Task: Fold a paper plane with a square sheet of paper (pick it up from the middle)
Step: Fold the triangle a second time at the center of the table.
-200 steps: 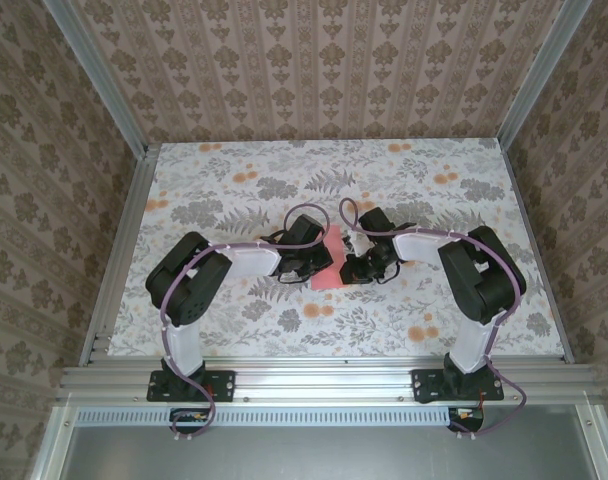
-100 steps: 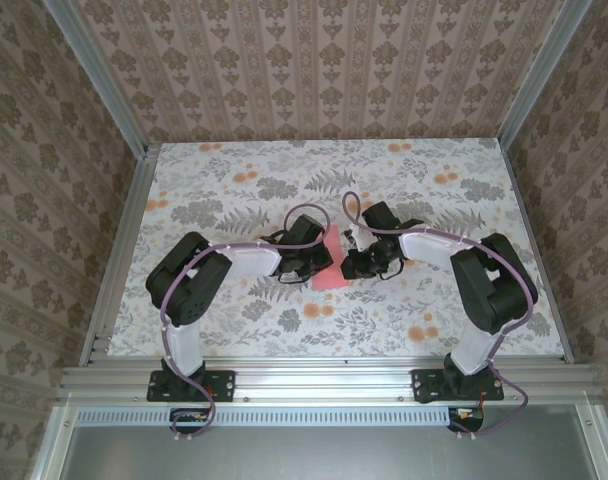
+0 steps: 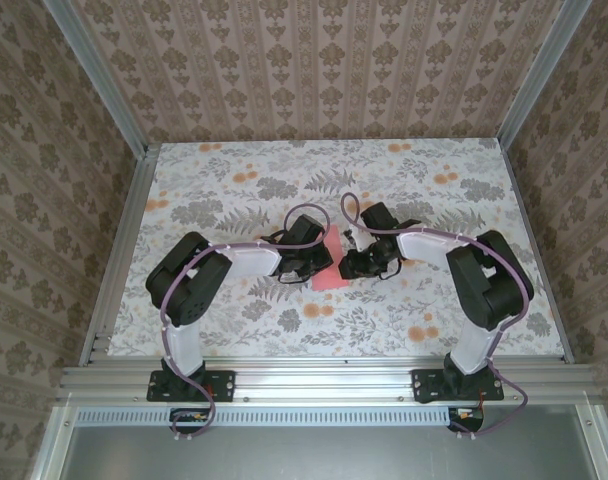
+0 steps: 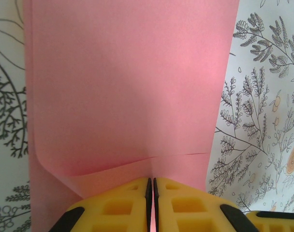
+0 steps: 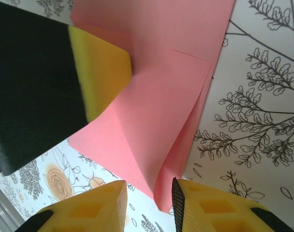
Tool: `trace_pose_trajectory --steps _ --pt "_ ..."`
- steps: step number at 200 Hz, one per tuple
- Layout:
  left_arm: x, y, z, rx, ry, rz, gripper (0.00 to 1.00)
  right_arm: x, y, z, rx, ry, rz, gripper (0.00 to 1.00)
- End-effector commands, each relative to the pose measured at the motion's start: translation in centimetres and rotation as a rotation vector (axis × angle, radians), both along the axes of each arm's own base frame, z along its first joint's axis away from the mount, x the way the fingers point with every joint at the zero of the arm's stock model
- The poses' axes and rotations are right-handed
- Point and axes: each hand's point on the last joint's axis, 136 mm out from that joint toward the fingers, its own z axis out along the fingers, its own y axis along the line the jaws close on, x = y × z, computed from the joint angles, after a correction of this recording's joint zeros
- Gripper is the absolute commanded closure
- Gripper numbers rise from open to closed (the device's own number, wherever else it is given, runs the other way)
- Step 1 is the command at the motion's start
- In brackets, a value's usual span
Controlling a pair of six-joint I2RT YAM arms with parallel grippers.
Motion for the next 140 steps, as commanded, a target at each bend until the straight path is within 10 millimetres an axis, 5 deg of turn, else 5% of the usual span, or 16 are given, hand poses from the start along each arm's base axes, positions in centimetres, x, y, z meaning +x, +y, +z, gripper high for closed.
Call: trace_pose_trajectory --steps 1,59,140 --pt "-0.6 0.7 -1.1 0.060 0.031 -0.008 0.87 0.5 0.9 0.0 0.030 0.003 0.010 0.68" --pt "-0.6 0.6 -0.8 0.055 0.027 -0.015 0.86 0.5 1.4 -0.4 0.059 0.019 0.004 0.83" --pt "-0.1 0.9 2.3 0.050 -0.046 -0.034 0.80 0.6 3.1 0.8 0.247 0.087 -0.176 0.99"
